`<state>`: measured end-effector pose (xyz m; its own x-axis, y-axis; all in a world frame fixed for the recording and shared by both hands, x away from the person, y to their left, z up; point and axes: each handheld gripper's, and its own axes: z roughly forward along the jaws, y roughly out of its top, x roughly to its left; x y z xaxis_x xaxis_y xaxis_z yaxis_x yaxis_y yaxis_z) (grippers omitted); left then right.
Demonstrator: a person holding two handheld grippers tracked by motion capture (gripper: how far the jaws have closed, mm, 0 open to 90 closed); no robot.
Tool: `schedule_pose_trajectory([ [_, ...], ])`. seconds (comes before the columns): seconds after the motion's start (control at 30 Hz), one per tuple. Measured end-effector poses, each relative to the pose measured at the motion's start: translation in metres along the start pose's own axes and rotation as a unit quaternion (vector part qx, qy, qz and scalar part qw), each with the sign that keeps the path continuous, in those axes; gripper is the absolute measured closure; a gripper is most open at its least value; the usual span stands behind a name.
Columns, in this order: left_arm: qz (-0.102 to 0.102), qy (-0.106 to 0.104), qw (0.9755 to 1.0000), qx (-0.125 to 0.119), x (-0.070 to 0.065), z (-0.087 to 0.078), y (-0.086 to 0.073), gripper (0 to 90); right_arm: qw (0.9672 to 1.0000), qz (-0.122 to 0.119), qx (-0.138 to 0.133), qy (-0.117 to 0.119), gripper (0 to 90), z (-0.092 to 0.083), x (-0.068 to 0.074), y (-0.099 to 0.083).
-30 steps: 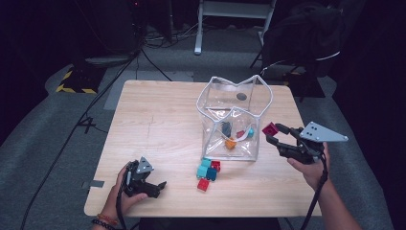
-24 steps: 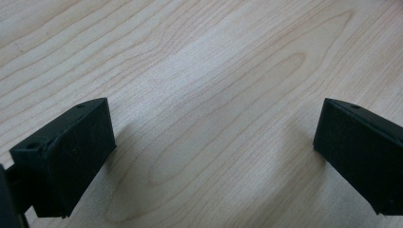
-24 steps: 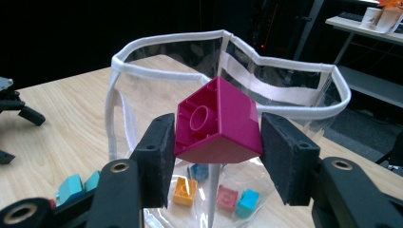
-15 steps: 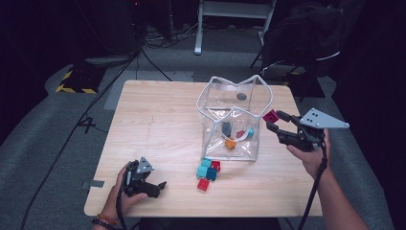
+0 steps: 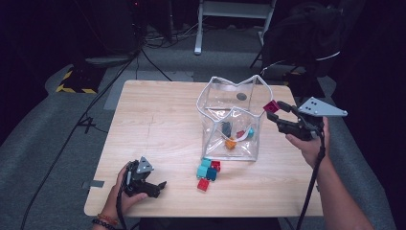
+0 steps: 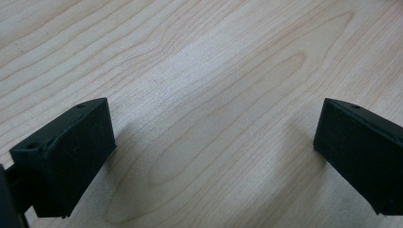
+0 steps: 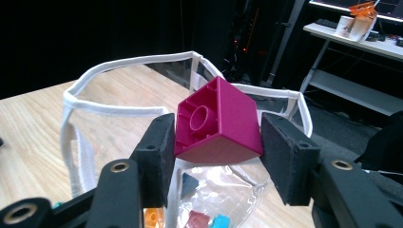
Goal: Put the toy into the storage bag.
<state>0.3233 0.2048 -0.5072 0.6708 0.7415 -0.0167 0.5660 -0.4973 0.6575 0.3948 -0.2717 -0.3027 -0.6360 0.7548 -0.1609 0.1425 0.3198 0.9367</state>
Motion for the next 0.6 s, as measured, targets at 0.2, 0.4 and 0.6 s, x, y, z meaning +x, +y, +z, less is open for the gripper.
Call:
schedule_pose_trajectory([
  [0.2,0.000,0.000,1.0000,0.000,0.000,0.000,0.000,0.1,1.0000,0.006,0.000,0.000,47.8,0.010,-0.003,0.005],
  [0.4,0.000,0.000,1.0000,0.000,0.000,0.000,0.000,0.1,1.0000,0.008,0.003,0.000,47.9,0.021,-0.004,0.012],
  [0.6,0.000,0.000,1.0000,0.000,0.000,0.000,0.000,0.1,0.9999,0.005,0.009,-0.005,47.9,0.032,-0.004,0.021],
])
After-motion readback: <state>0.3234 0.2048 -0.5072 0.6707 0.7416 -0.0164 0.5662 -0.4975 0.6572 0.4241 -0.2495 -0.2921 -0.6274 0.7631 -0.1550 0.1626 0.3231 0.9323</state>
